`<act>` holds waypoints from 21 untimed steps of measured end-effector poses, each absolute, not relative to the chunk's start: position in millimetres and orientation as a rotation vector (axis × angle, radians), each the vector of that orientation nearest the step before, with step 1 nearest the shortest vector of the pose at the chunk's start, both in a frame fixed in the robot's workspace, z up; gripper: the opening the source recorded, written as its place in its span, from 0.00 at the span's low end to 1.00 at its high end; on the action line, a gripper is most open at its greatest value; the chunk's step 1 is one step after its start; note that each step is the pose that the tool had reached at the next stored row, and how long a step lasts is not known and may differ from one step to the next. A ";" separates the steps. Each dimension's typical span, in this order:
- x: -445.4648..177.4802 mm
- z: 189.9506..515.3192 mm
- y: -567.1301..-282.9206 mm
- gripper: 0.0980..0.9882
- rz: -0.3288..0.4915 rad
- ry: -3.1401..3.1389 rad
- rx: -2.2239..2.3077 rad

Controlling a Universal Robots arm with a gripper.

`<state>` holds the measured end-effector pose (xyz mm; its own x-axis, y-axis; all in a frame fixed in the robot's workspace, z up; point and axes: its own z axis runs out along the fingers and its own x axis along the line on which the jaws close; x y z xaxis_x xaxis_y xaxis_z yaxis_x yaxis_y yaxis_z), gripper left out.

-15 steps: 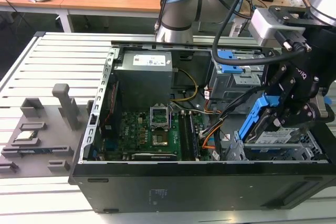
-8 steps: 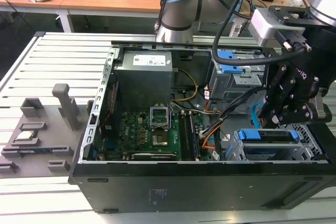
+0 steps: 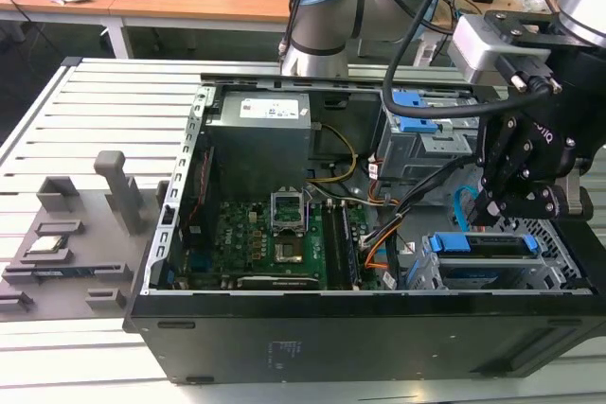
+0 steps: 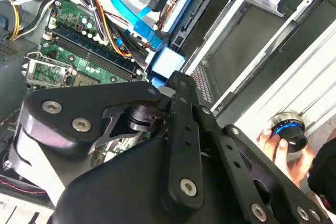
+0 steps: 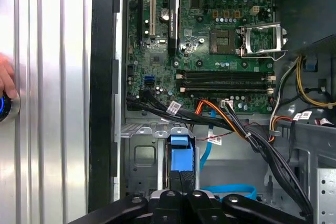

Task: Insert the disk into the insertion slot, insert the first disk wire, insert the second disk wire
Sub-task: 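Insert the first disk wire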

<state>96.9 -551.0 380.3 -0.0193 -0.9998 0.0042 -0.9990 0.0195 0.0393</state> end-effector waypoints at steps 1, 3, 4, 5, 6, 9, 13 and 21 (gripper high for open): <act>97.0 380.2 -551.0 0.01 -0.039 -2.221 2.178; 106.9 380.0 -551.0 0.01 -0.040 -2.220 2.178; 117.5 378.9 -550.8 0.01 -0.044 -2.219 2.176; 128.7 377.1 -549.6 0.01 -0.047 -2.217 2.175; 140.7 374.9 -544.2 0.01 -0.050 -2.215 2.173; 147.5 370.4 -513.9 0.01 -0.051 -2.215 2.172; 147.7 366.3 -507.5 0.01 -0.049 -2.214 2.172; 145.8 364.3 -507.5 0.30 -0.038 -2.210 2.167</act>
<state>145.8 -507.5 364.3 -0.0193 -0.9997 0.0164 -0.9985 0.0201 0.0501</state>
